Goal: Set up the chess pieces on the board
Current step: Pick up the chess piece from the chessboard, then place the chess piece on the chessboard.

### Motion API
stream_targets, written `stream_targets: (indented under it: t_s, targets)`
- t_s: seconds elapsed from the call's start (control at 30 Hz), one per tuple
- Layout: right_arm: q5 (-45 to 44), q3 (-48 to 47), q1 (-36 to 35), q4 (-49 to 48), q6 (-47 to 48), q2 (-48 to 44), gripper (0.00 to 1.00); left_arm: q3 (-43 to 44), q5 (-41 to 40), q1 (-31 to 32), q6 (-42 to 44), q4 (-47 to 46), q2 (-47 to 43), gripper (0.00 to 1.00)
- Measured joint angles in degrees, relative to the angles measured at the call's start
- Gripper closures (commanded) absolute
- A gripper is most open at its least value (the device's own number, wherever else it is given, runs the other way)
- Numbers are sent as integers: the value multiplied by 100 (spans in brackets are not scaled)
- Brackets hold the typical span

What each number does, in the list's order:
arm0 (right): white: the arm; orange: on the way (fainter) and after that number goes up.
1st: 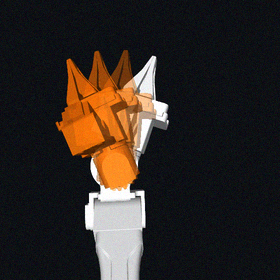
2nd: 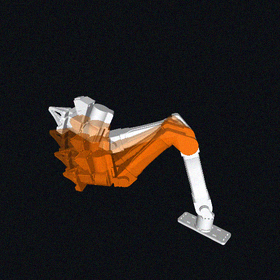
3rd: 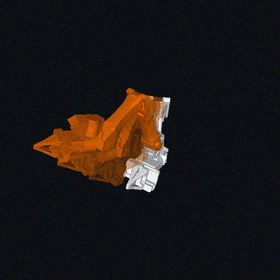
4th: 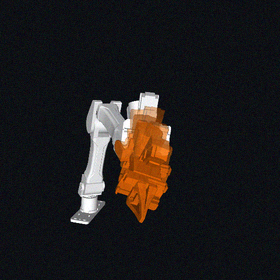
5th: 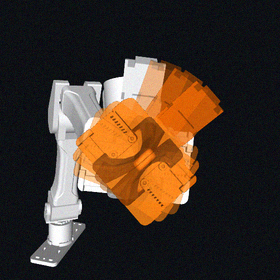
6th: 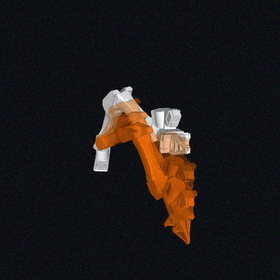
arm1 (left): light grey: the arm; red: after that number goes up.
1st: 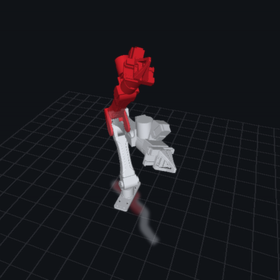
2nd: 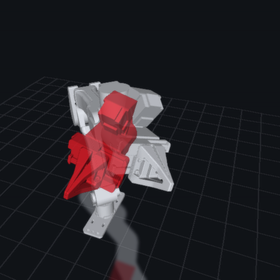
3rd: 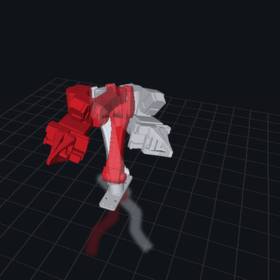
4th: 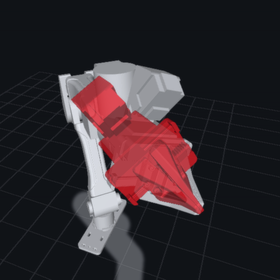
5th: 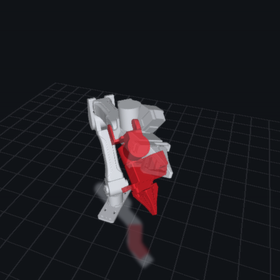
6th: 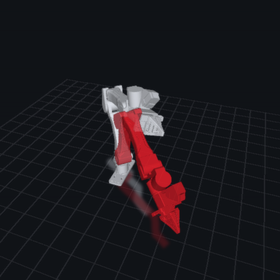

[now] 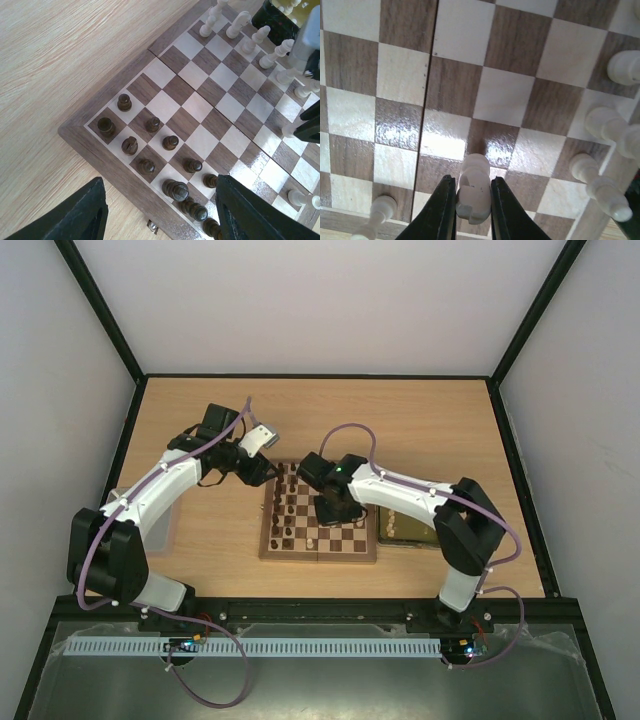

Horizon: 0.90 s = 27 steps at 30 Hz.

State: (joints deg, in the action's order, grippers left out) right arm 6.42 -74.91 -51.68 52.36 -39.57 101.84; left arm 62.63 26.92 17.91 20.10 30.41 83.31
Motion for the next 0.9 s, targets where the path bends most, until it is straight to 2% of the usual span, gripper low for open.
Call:
stream_targets:
  t_s: [0.3,0.9]
  targets:
    - [-96,385,35,13,-90,-492,88,0,-39,0,-2,-2,0,29]
    - [-107,1209,155,-20,-232,-1108,88,0,-109,0,-4,-2,2,27]
